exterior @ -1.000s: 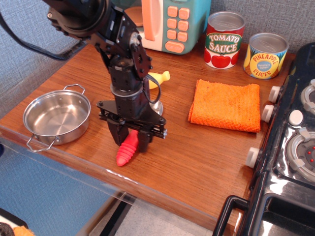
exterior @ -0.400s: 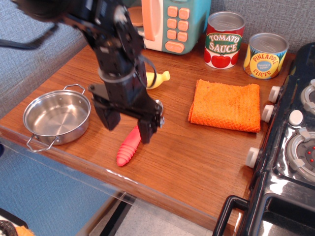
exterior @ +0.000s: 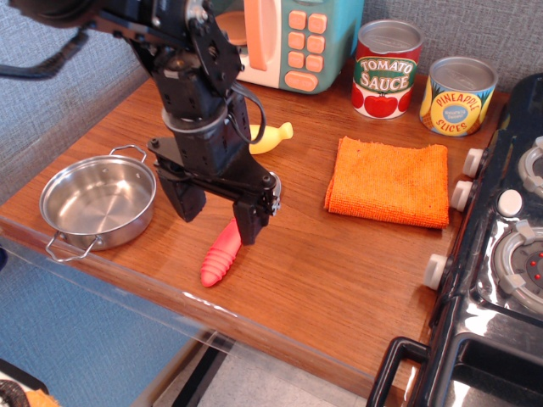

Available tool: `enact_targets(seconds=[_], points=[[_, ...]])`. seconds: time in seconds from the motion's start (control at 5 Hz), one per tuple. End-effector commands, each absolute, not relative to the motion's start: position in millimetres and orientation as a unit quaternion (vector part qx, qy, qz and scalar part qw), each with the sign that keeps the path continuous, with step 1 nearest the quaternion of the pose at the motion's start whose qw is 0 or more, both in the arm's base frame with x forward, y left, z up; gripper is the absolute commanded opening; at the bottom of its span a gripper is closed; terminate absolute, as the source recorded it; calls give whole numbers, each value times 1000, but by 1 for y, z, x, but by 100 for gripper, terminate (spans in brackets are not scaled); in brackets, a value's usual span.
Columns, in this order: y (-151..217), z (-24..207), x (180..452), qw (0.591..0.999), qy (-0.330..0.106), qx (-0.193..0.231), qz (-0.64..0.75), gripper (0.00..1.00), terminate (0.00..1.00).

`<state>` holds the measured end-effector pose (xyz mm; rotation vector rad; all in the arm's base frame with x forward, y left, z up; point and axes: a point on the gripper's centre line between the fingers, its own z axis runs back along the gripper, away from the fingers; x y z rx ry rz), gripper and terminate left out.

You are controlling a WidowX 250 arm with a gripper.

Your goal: Move the spoon to the right side of the pot.

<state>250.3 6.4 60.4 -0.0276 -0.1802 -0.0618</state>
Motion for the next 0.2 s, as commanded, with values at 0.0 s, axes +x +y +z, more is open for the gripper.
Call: enact_targets(seconds=[0.0], points=[[15,74,245,994,-108,-11,-26,100,100]])
